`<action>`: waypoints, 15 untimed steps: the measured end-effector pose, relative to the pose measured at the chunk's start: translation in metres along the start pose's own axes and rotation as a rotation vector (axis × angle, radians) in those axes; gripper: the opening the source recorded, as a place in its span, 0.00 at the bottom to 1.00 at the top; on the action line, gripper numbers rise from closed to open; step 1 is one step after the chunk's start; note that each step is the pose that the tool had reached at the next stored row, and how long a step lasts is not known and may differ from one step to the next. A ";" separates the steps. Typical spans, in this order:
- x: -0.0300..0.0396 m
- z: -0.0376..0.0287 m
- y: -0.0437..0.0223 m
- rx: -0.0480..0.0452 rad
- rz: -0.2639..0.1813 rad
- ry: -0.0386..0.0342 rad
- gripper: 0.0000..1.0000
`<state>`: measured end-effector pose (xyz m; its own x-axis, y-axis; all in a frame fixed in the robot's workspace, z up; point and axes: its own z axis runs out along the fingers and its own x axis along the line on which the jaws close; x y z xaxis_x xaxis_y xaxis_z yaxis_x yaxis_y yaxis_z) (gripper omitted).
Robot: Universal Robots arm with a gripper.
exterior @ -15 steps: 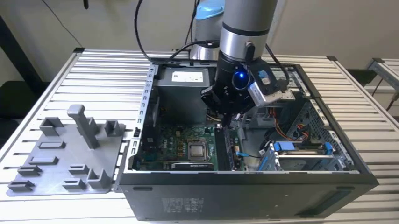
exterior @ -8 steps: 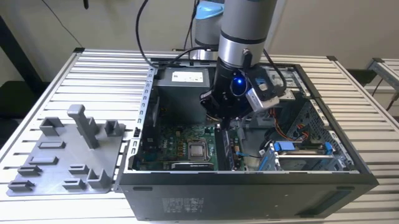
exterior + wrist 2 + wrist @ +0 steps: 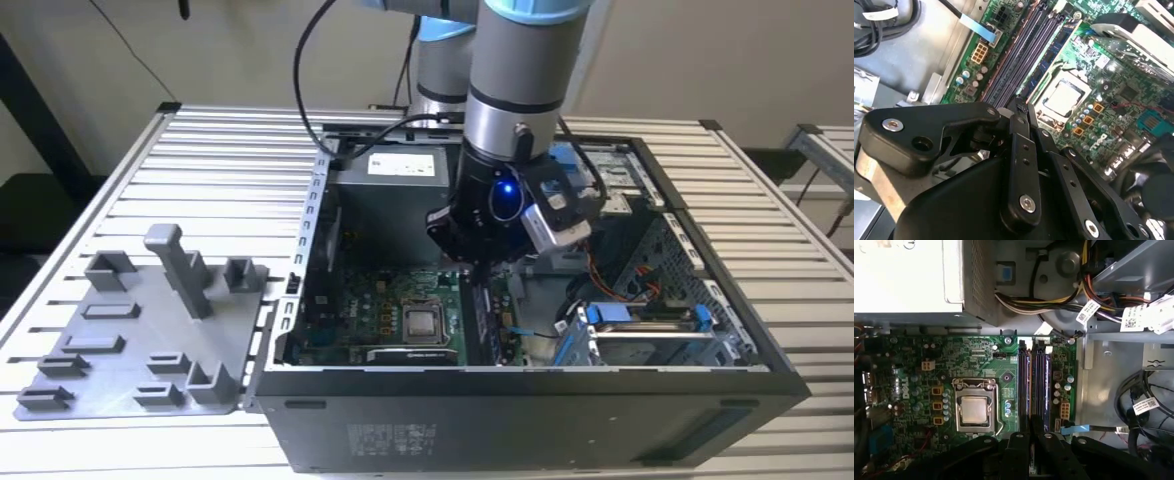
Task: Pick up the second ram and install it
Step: 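Insert the second ram into the second slot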
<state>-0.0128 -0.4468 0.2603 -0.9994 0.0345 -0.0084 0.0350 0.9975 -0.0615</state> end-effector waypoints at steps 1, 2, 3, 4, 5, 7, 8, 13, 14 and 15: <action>0.0002 0.0019 0.0000 0.0000 0.001 0.0001 0.14; 0.0002 0.0035 -0.0002 -0.0001 0.002 0.0001 0.14; 0.0003 0.0051 -0.0002 -0.0001 0.003 0.0003 0.14; 0.0005 0.0069 -0.0001 0.0000 0.004 0.0003 0.14; 0.0004 0.0074 -0.0007 0.0003 0.004 0.0015 0.14; 0.0005 0.0095 -0.0012 0.0001 0.007 0.0034 0.14; 0.0005 0.0103 -0.0017 0.0001 0.008 0.0038 0.14; 0.0005 0.0169 -0.0029 0.0001 0.012 0.0056 0.14; 0.0005 0.0186 -0.0028 0.0003 0.013 0.0058 0.14; 0.0005 0.0201 -0.0028 0.0002 0.013 0.0059 0.14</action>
<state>-0.0133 -0.4508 0.2404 -0.9989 0.0477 -0.0033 0.0479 0.9970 -0.0616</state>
